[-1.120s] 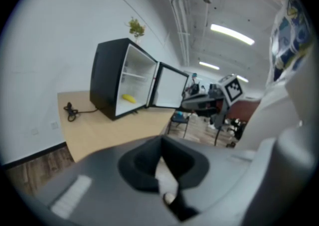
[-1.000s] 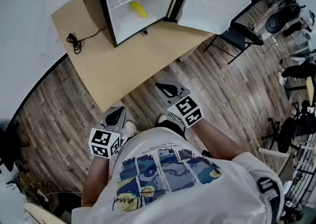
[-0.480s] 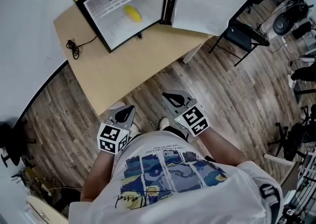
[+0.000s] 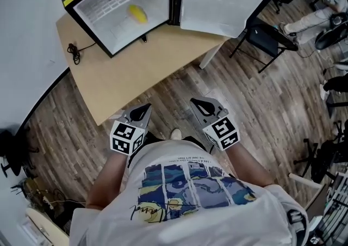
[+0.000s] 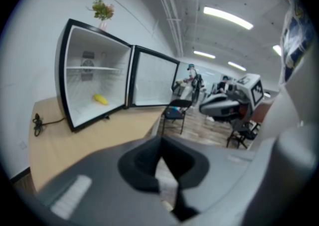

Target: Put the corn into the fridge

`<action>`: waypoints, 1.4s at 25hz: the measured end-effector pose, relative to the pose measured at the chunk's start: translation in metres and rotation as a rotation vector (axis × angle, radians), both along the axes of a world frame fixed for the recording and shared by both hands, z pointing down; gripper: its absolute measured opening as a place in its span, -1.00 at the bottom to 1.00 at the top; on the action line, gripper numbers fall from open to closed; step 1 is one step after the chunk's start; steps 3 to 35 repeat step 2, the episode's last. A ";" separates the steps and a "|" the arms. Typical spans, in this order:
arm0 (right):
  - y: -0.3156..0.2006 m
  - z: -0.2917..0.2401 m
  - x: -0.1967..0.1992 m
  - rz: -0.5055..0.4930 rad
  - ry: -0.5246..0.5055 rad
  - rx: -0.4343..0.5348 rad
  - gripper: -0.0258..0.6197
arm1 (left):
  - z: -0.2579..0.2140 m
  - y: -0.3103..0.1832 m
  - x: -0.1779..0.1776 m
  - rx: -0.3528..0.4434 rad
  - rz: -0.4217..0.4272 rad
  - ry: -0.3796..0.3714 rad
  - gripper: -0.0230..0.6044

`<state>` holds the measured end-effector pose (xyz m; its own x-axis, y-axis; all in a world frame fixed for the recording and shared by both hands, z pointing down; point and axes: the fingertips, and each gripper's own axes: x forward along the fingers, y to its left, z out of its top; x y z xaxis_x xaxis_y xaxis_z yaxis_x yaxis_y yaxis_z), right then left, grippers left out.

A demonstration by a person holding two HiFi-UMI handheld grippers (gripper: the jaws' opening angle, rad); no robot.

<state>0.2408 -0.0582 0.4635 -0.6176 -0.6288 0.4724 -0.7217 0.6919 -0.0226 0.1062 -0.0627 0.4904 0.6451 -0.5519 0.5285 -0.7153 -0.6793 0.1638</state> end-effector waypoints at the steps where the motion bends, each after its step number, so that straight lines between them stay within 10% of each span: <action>1: 0.002 0.002 0.009 0.012 0.000 -0.003 -0.89 | 0.001 -0.003 0.008 0.002 0.004 -0.001 -0.89; 35: 0.004 0.004 0.018 0.025 0.000 -0.006 -0.89 | 0.001 -0.007 0.015 0.004 0.008 -0.002 -0.89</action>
